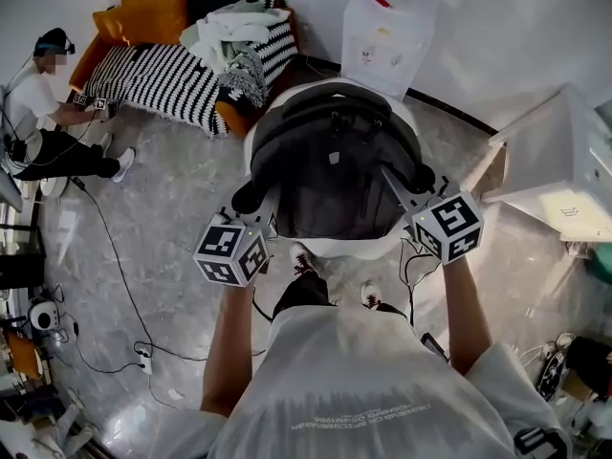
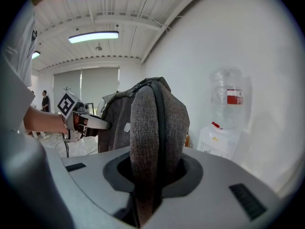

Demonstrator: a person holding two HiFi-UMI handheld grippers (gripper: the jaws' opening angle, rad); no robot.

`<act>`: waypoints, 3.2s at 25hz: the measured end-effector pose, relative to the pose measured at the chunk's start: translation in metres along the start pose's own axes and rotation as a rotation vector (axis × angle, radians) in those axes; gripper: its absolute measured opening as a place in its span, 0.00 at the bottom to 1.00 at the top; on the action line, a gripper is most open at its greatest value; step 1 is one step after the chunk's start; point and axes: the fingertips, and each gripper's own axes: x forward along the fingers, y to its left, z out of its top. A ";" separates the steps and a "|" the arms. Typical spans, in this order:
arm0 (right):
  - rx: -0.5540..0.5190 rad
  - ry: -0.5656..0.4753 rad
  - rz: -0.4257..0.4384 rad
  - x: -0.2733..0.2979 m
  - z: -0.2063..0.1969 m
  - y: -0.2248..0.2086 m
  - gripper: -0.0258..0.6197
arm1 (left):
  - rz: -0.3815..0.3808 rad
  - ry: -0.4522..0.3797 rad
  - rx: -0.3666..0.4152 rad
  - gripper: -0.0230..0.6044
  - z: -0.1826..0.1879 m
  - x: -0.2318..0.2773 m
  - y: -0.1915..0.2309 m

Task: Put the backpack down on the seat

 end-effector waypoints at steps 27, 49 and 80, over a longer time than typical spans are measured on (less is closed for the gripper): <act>0.089 0.053 -0.076 0.125 -0.011 -0.039 0.17 | -0.093 0.115 0.030 0.16 -0.002 0.103 0.110; 0.067 0.087 0.079 0.201 -0.082 -0.097 0.17 | 0.053 0.150 -0.048 0.16 -0.072 0.174 0.136; 0.110 0.164 0.067 0.303 -0.250 -0.122 0.17 | 0.049 0.272 -0.104 0.16 -0.242 0.271 0.196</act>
